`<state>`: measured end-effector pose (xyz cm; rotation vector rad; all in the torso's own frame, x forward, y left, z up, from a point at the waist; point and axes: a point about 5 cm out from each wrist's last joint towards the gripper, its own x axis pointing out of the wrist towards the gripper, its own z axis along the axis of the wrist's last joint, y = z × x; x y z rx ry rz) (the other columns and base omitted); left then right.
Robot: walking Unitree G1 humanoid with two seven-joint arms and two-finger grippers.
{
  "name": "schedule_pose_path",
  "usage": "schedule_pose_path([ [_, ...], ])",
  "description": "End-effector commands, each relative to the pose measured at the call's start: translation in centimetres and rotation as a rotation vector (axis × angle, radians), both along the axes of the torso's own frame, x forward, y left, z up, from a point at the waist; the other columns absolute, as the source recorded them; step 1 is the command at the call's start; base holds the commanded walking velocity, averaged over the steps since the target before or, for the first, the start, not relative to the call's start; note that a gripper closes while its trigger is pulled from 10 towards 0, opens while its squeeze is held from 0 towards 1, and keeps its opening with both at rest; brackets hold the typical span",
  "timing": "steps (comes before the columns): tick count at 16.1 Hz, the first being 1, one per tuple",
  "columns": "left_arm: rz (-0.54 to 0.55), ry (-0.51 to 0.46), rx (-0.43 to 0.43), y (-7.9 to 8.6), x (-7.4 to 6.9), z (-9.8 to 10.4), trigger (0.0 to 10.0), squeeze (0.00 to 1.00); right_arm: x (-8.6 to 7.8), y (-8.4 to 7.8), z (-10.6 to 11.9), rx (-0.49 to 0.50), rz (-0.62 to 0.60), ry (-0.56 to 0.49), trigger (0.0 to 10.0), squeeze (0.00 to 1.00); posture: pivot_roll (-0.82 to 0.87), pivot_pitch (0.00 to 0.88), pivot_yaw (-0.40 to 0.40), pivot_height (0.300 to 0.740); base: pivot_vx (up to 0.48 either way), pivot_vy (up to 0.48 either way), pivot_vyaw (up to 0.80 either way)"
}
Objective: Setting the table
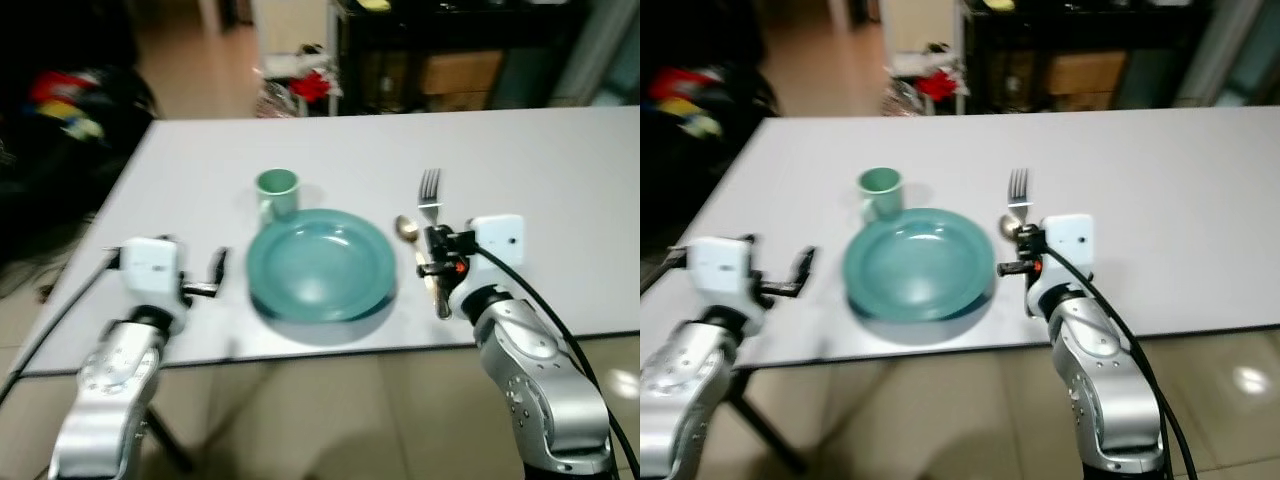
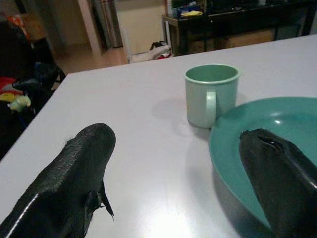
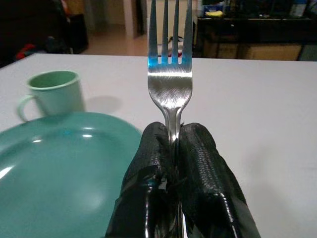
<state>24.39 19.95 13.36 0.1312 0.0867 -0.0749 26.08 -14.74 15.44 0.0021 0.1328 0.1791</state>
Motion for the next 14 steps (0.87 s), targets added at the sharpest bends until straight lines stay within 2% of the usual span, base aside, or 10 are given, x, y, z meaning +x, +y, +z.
schedule_pose_path([
  [1,-0.018,-0.024,-0.002,-0.5,0.0,0.6,10.0,0.0,0.2,-0.9,0.5,-0.005,-0.023,-0.01,10.0,0.0,0.05,0.0,0.025,0.74,0.341,0.0,0.0],
  [4,-0.015,-0.055,0.006,-0.5,0.3,1.1,10.0,0.0,0.5,-0.6,0.4,0.01,-0.014,0.001,10.0,0.0,0.06,0.0,0.024,0.74,0.33,0.0,0.0],
  [9,-0.057,-0.064,0.026,-0.9,0.8,1.6,10.0,0.0,0.3,0.1,0.1,0.034,-0.005,0.008,10.0,0.0,0.06,0.0,0.045,0.74,0.0,0.0,0.0],
  [14,-0.065,-0.065,0.039,-0.6,0.7,1.8,10.0,0.0,0.4,0.8,0.1,0.048,0.021,0.014,10.0,0.0,0.08,0.0,0.042,0.74,0.0,0.437,0.0],
])
